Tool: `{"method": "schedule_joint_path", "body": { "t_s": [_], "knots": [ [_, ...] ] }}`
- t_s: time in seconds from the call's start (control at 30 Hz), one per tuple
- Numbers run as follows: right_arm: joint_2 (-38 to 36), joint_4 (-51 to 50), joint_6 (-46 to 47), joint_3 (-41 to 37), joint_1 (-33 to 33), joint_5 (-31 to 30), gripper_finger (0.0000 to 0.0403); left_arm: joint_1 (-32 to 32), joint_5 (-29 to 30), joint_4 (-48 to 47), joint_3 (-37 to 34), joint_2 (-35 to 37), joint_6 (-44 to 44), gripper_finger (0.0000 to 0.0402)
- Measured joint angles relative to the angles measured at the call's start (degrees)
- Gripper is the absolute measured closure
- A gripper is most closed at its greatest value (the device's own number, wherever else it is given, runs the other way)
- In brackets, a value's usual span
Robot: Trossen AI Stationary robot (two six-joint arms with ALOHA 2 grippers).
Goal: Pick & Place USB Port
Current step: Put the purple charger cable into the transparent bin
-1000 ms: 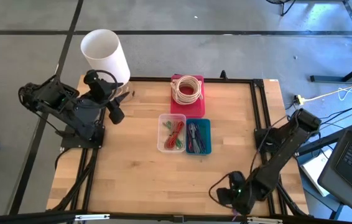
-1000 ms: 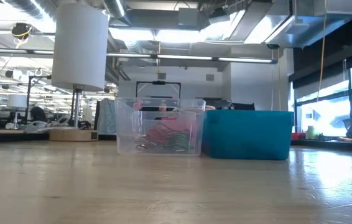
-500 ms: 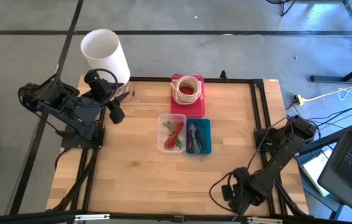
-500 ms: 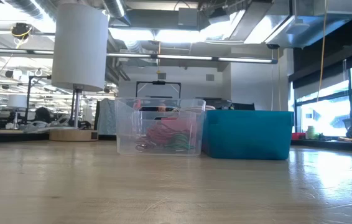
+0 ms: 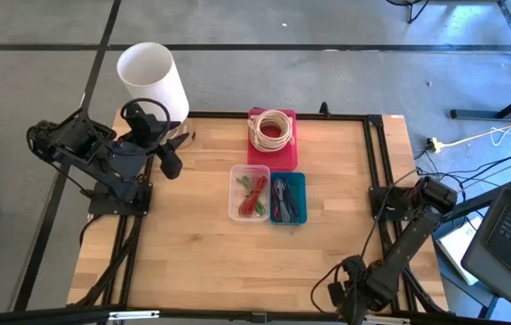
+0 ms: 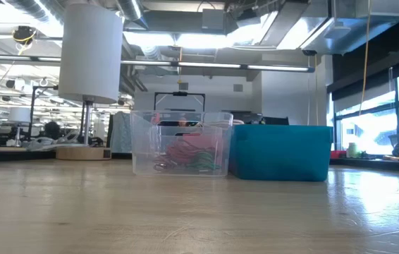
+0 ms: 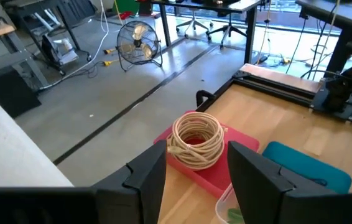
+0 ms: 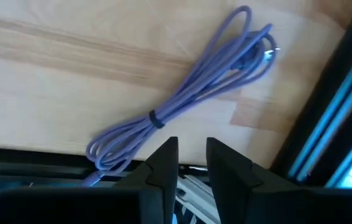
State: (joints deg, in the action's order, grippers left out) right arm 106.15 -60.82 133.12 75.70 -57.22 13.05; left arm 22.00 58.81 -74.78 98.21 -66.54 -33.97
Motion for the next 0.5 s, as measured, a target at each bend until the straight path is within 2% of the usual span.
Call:
{"method": "schedule_joint_path", "body": {
  "t_s": [0.13, 0.23, 0.33, 0.5],
  "knots": [
    [0.7, 1.9, -1.5, 0.0, -0.9, -3.5, 0.0317, 0.0, 0.2, 0.0, 0.0, 0.0, -1.9, 0.0242],
    [0.7, 2.5, -9.6, 0.0, -1.6, -8.3, 0.0317, 0.0, 0.2, 0.1, 0.0, 0.0, -2.4, 0.0241],
    [0.7, 2.4, -26.7, 0.0, -2.0, -10.5, 0.0317, 0.0, 0.2, 0.2, 0.0, 0.0, -2.8, 0.024],
    [0.7, 0.1, -62.4, -0.1, -2.9, -10.5, 0.0317, 0.0, 0.2, 0.5, 0.0, 0.0, -7.5, 0.0246]
  ]
}}
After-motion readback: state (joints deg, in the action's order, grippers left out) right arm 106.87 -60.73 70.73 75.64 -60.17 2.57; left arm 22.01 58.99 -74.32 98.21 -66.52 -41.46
